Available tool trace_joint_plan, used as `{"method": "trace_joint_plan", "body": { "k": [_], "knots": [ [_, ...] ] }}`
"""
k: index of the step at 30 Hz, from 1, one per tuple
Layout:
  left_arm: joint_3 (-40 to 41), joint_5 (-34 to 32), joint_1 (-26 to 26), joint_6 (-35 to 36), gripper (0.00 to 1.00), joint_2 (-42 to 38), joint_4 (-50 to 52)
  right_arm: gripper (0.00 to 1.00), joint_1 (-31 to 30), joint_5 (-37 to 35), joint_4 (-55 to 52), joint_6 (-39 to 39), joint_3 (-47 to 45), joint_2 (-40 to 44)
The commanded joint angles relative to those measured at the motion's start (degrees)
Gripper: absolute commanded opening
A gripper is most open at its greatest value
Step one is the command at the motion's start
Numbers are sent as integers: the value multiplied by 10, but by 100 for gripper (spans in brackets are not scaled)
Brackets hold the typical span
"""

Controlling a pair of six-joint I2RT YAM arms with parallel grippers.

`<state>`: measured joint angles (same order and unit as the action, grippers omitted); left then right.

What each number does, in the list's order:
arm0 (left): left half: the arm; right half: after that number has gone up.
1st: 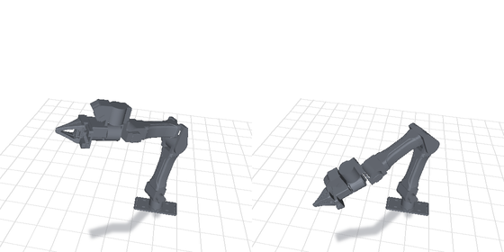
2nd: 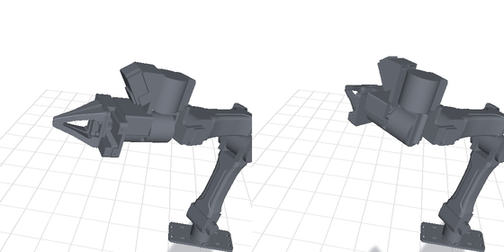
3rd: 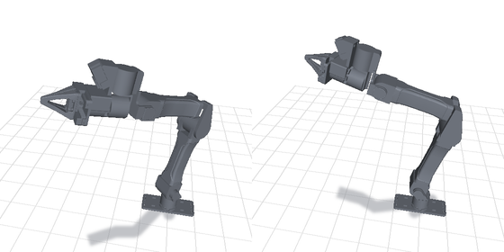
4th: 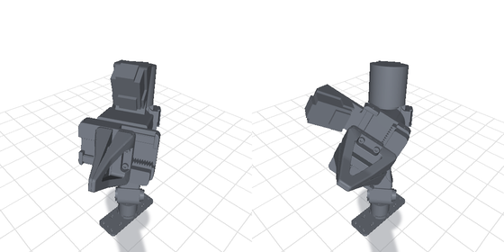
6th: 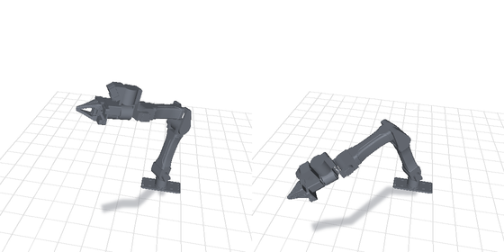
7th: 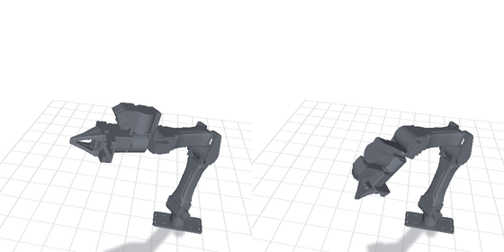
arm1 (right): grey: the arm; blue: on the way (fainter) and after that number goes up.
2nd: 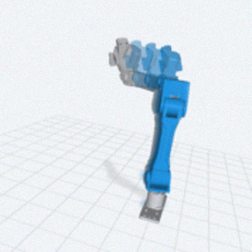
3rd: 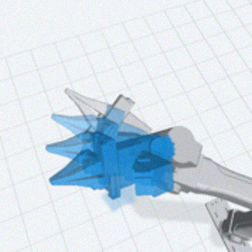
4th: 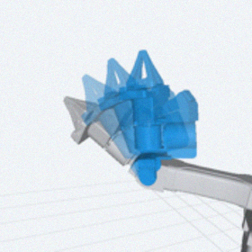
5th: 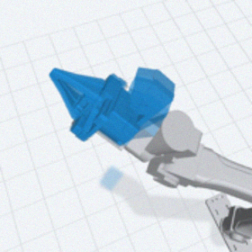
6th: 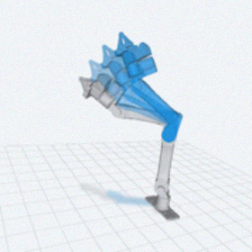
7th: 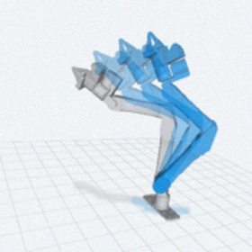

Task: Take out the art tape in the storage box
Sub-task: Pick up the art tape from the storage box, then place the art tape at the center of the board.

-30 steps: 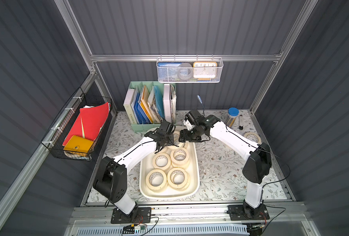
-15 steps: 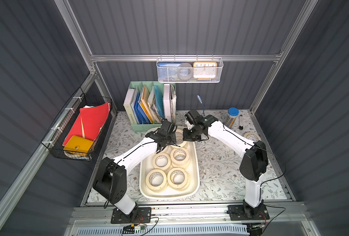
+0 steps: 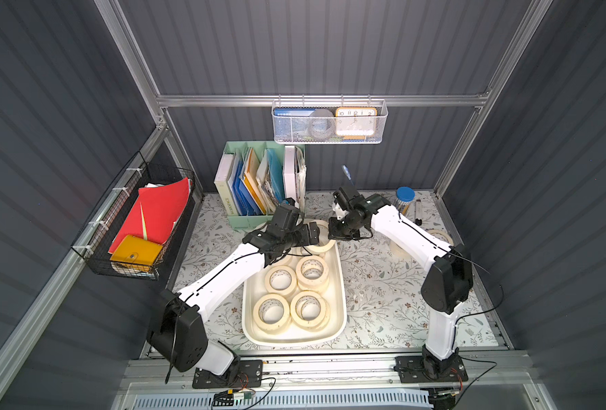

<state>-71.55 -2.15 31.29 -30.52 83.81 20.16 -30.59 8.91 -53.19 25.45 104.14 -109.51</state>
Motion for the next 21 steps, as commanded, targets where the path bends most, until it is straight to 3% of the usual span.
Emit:
{"method": "trace_joint_plan", "body": {
  "k": [1,5,10,15,21],
  "knots": [
    [4,-33,0,17,100,-40,2,0,46,-5,-25,-15,-18,68],
    [12,-61,-18,16,100,-43,35,0,107,-20,-54,-35,-60,112],
    [60,-21,-52,-6,98,-44,5,0,183,-23,-88,-70,-93,113],
    [51,-59,-50,23,95,-19,53,0,225,-4,-101,-102,-80,53],
    [99,-34,-44,17,93,-29,62,0,244,1,-104,-113,-22,-40]
  ]
}}
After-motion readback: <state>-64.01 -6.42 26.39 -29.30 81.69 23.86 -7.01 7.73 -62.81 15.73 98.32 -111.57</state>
